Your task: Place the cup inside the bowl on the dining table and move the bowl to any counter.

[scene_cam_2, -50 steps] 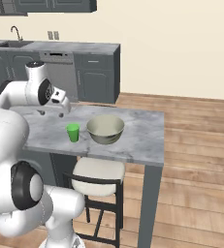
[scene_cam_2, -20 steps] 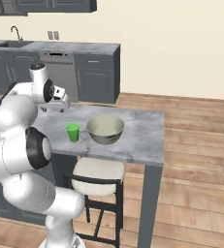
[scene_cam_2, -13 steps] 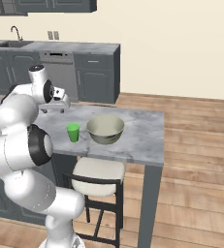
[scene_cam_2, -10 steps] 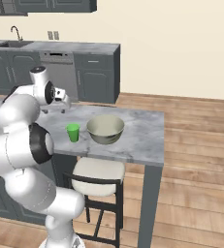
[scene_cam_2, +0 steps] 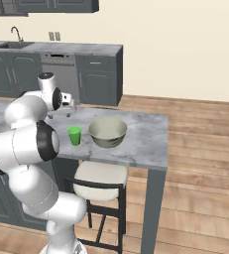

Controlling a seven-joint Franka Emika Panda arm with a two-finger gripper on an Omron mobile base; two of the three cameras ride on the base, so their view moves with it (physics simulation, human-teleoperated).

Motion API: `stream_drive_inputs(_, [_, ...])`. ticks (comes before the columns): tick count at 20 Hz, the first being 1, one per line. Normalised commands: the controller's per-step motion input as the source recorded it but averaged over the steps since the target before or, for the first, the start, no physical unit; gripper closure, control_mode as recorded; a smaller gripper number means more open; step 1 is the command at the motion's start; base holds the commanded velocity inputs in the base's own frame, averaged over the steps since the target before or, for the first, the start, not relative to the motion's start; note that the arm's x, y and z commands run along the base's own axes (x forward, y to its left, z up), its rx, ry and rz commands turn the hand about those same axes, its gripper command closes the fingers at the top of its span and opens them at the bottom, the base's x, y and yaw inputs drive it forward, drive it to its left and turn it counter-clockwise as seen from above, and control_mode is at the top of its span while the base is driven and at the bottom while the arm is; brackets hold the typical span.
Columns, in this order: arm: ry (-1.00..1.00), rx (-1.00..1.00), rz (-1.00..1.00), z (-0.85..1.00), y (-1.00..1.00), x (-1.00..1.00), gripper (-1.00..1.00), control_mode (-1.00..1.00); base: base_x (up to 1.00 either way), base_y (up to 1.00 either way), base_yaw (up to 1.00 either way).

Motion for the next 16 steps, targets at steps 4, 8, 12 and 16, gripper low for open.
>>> stream_drive_inputs(4, [0.0,-0.04,0.05,0.0,0.0,0.0,-1.0,-1.0,0.0,0.0,0.0])
stream_drive_inputs(8, [0.0,-0.03,0.04,-0.12,0.0,0.0,-1.0,-1.0,0.0,0.0,0.0])
stream_drive_inputs(12, [0.0,-0.03,0.04,-0.22,-0.07,0.0,-1.0,-1.0,0.0,0.0,0.0])
stream_drive_inputs(16, [0.0,-0.01,0.03,-0.19,-0.15,0.0,-1.0,-1.0,0.0,0.0,0.0])
